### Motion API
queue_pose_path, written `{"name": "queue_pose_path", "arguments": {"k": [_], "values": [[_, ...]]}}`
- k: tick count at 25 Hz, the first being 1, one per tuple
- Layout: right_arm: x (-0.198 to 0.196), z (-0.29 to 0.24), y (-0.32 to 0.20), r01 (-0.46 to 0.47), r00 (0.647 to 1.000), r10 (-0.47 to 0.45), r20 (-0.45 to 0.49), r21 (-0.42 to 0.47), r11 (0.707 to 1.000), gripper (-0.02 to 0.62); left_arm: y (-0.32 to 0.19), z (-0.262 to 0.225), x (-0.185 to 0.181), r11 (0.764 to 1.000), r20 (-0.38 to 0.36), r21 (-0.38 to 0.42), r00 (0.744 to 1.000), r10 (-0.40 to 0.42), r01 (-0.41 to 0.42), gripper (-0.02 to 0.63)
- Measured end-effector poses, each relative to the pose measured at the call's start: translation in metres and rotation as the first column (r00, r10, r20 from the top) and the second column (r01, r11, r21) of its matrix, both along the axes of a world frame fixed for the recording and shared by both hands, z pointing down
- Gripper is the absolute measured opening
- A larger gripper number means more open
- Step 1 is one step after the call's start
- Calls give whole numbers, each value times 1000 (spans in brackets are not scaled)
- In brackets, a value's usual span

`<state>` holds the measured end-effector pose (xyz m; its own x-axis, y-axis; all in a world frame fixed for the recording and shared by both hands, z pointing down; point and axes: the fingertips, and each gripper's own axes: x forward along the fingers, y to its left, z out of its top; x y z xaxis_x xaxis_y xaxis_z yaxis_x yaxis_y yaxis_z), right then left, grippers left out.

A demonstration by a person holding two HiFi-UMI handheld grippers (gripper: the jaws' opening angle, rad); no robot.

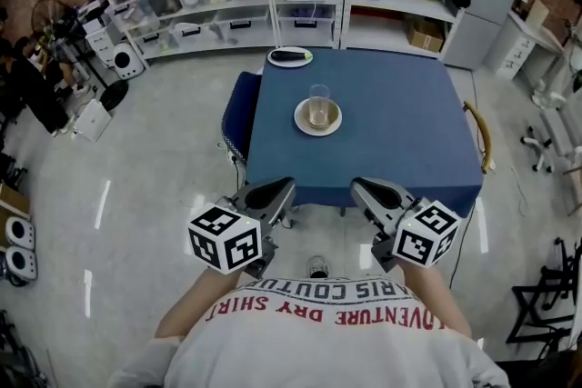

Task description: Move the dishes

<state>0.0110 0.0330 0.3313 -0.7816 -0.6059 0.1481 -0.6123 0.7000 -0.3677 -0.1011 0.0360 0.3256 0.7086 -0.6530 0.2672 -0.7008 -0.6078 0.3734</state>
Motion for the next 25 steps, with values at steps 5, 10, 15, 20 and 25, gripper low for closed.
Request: {"name": "queue_pose_path", "arguments": {"k": [5, 10, 15, 20, 25], "values": [[11, 4, -69, 31, 1000, -31, -3, -17, 999, 25, -68, 5, 15, 1000, 11, -16, 1000, -20, 21, 29], [15, 2, -111, 63, 998, -63, 0, -3, 998, 25, -110, 4, 22, 999, 25, -10, 999, -37, 37, 28], [21, 3, -133, 77, 997, -77, -1, 13, 997, 25, -127, 8, 21, 998, 28, -3, 998, -61, 61, 29], [19, 6, -144, 90, 996, -90, -12, 33, 995, 26, -136, 15, 13, 996, 29, -15, 996, -87, 87, 28], [15, 17, -151, 106, 994, -105, -41, 34, 994, 42, -141, 23, 7, 995, 30, -27, 995, -97, 98, 29]]}}
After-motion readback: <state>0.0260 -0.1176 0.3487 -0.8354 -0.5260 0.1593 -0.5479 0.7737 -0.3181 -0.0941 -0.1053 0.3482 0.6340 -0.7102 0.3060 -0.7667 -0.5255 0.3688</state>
